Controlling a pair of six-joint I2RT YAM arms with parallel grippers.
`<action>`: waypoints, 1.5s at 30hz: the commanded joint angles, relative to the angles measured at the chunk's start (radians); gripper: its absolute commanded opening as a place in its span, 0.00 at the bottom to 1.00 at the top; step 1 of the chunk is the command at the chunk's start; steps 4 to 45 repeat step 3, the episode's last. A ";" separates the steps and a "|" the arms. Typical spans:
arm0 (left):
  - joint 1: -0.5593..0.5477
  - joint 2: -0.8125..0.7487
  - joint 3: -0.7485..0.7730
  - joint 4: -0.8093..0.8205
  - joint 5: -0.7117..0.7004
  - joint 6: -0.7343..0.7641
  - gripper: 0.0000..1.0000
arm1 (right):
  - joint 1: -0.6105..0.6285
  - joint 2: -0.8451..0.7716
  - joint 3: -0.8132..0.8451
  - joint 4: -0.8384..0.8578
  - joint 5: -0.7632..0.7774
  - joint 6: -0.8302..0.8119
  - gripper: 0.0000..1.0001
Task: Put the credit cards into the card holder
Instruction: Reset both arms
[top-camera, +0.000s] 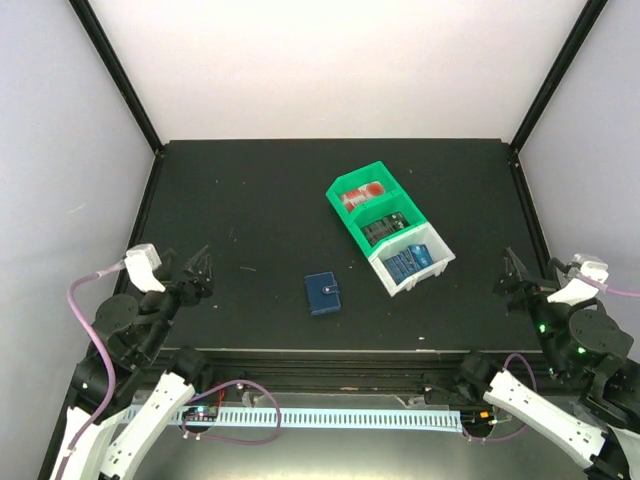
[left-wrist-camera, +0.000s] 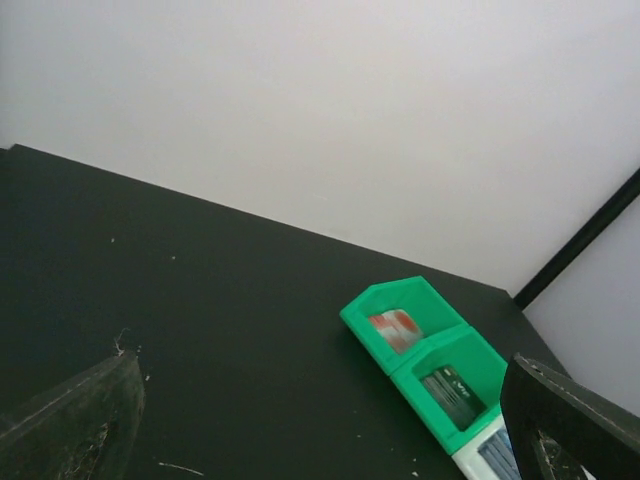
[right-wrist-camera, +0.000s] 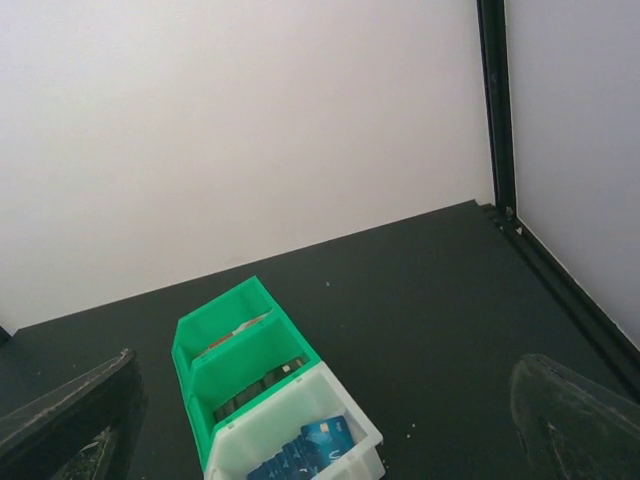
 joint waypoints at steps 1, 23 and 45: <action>-0.003 -0.007 0.039 -0.025 -0.062 0.016 0.99 | -0.003 0.009 -0.008 -0.020 0.034 0.030 1.00; -0.003 -0.011 0.033 -0.022 -0.060 0.021 0.99 | -0.003 0.017 -0.013 -0.012 0.029 0.030 1.00; -0.003 -0.011 0.033 -0.022 -0.060 0.021 0.99 | -0.003 0.017 -0.013 -0.012 0.029 0.030 1.00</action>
